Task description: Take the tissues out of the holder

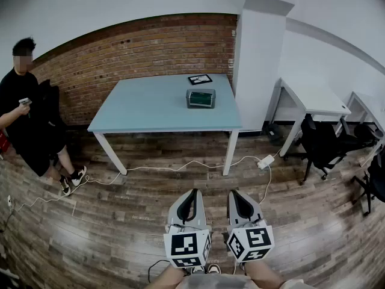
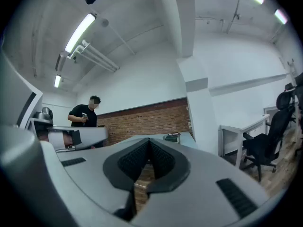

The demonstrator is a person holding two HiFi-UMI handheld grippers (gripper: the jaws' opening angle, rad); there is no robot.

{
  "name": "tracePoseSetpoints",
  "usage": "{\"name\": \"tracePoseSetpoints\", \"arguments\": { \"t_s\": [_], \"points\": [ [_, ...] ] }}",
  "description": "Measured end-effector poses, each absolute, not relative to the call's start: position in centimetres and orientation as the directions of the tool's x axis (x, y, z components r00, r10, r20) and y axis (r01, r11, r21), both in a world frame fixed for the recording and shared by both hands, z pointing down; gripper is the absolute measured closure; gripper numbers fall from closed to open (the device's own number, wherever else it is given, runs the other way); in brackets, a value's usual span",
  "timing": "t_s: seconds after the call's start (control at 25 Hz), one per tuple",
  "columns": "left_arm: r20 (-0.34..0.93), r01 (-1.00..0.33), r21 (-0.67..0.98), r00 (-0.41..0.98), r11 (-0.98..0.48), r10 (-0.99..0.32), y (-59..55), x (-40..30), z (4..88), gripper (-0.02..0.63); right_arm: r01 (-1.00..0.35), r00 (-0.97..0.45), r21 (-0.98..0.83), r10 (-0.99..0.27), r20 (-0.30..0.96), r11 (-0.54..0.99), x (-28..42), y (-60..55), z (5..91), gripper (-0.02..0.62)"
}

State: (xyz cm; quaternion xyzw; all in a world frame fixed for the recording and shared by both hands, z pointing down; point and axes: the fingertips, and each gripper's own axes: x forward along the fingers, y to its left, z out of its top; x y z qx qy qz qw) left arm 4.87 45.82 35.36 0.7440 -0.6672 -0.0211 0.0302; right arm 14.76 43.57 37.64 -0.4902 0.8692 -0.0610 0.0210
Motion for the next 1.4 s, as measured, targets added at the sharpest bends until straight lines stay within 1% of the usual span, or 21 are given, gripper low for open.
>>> {"name": "tracePoseSetpoints", "arguments": {
  "t_s": [0.8, 1.4],
  "points": [
    [0.024, -0.992, 0.063, 0.108, -0.106, -0.994, 43.5, 0.2, 36.3, 0.598, -0.858, -0.497, -0.160, -0.867, 0.016, 0.489, 11.0, 41.4, 38.6, 0.595],
    [0.052, -0.994, 0.060, 0.098, -0.095, -0.994, 41.5, -1.1, 37.8, 0.597, -0.878, -0.466, -0.158, -0.883, 0.060, 0.452, 11.4, 38.9, 40.3, 0.595]
  ]
}}
